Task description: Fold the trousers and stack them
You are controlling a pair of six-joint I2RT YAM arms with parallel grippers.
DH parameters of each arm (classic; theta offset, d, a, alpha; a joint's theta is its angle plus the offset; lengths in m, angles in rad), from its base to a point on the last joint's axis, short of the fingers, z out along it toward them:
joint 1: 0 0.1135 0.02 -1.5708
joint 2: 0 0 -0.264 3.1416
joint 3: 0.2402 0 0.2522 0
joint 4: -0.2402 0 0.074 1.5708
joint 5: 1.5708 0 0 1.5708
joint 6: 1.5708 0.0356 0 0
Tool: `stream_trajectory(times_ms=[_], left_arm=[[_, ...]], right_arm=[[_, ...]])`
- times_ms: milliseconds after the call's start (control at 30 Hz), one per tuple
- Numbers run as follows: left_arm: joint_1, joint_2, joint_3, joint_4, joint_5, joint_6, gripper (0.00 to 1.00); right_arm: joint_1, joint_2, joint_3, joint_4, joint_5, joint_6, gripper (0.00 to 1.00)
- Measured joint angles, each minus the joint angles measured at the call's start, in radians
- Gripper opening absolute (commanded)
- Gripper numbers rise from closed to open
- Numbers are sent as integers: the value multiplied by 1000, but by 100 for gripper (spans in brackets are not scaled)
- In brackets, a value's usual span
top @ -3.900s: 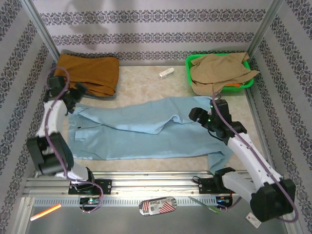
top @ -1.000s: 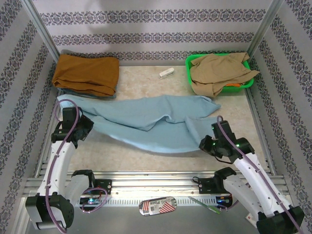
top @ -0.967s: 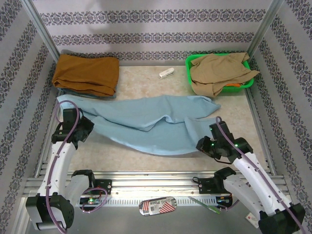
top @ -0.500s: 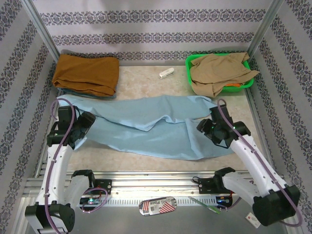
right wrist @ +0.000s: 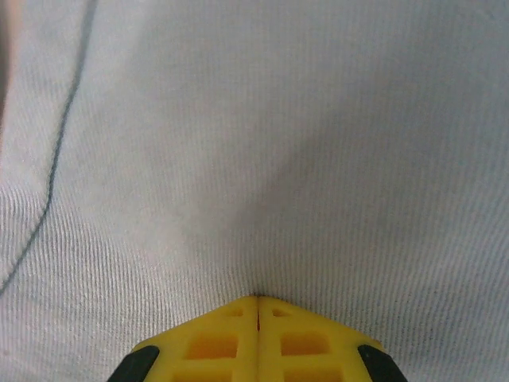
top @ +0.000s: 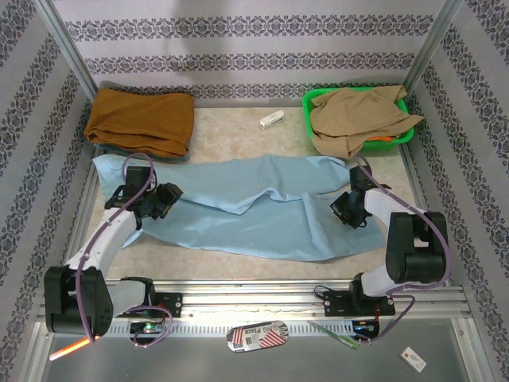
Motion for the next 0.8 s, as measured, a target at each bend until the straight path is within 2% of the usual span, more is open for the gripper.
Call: stream_trajectory(times_ms=[167,267,467,567,667,733,800], left_arm=[[-11,61,-119,140,13,-24,47],[-51,81,-177,201,12,-32,46],[-92,23,-303,301,0,-51,45],[-96,-87,-367,282,-19,-57,44],[-96,-208,-393,180,-47,-60,42],[-96,-300,-393,78,-69,-60,40],[-96,-382,-385,-4,-78,-60,38]], right_arm=[[-137,13,0,20,-68,-18,0],[-198,13,0,18,-81,-36,0],[-300,-11,-13,-12,-72,-60,0],[-304,-22,-13,-35,-64,-57,0],[-280,-64,-13,-77,-63,-51,3],[-221,-142,-12,-109,-50,-49,12],[-133,-222,9,-136,-35,-48,16]])
